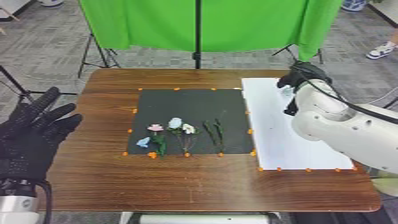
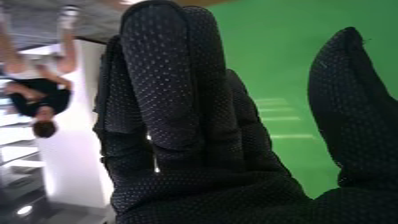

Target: Arrange flowers

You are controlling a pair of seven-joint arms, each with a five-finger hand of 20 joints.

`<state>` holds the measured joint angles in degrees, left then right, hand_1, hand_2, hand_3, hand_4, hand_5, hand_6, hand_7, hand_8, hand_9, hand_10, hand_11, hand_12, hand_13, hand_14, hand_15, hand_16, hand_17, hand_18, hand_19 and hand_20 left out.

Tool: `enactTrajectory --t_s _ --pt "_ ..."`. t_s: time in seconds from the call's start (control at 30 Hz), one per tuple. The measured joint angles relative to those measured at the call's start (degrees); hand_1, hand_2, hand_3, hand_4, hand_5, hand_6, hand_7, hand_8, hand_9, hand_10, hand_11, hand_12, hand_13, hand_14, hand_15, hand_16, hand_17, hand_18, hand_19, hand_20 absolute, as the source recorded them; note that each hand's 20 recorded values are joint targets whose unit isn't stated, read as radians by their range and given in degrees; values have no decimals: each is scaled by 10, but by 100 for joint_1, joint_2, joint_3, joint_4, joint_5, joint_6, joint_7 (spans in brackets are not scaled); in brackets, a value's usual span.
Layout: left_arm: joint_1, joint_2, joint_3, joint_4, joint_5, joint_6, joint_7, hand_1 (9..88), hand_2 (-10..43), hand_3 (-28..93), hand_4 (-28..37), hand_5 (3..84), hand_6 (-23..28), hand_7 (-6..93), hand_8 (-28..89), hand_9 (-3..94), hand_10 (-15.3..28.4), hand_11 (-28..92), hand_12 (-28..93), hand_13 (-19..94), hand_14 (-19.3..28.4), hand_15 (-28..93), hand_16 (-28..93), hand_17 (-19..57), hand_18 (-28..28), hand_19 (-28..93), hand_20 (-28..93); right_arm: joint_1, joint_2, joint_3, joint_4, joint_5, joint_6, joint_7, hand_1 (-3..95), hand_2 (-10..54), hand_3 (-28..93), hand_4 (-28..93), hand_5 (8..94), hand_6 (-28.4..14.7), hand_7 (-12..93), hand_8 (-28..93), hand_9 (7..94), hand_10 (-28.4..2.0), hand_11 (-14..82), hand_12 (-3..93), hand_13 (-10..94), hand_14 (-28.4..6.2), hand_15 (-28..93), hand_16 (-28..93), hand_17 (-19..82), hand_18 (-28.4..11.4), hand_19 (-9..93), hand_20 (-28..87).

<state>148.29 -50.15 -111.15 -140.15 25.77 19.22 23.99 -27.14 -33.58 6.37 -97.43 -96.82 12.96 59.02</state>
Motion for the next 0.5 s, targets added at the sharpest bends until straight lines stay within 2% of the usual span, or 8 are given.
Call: enactTrajectory --t_s 0.5 --pt "-162 -2 196 20 1 7 -22 176 93 752 -283 332 76 168 -106 337 221 315 127 264 284 636 -131 -81 244 543 343 -15 319 -26 600 271 -201 274 310 -62 733 -242 436 -66 77 -92 771 -169 238 151 801 -105 578 160 369 -238 889 -33"
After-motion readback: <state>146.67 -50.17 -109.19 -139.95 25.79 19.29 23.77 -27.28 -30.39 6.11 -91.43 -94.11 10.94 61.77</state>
